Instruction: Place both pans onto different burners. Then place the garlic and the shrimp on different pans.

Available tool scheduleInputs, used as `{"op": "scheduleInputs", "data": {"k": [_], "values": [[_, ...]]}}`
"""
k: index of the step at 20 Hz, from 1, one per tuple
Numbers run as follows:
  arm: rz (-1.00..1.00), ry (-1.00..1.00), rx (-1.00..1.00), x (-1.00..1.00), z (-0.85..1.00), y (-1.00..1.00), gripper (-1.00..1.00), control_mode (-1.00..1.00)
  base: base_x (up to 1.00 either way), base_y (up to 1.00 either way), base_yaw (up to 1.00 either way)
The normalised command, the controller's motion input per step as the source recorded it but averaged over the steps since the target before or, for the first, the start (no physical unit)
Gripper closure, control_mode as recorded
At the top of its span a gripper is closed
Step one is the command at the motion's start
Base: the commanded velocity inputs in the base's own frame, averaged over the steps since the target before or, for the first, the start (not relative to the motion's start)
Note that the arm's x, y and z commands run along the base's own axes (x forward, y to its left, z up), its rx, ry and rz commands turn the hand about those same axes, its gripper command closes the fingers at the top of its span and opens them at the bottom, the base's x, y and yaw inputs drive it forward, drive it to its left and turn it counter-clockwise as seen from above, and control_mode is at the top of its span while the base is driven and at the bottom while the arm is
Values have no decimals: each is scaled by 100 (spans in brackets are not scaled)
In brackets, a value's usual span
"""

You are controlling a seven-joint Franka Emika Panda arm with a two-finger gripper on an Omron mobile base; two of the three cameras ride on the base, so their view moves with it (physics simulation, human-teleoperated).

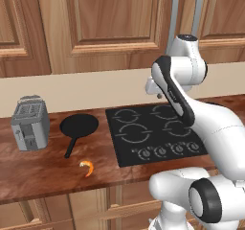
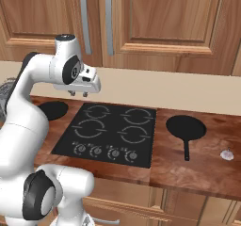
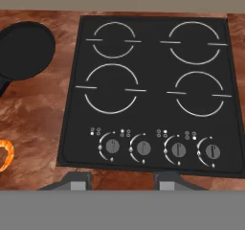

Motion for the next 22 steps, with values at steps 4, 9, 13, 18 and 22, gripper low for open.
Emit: {"op": "scheduleInputs", "data": {"k": [4,9,13,18,22], "values": [[0,0,0,-14,-4,0,-100,-100,0,0,0],[0,-5,0,-41,-20,0,-100,-100,0,0,0],[0,0,0,-33,-33,0,-100,-100,0,0,0],[0,0,1,-20,-40,13,-100,-100,0,0,0],[0,0,1,-7,-35,22,-100,-100,0,0,0]]}}
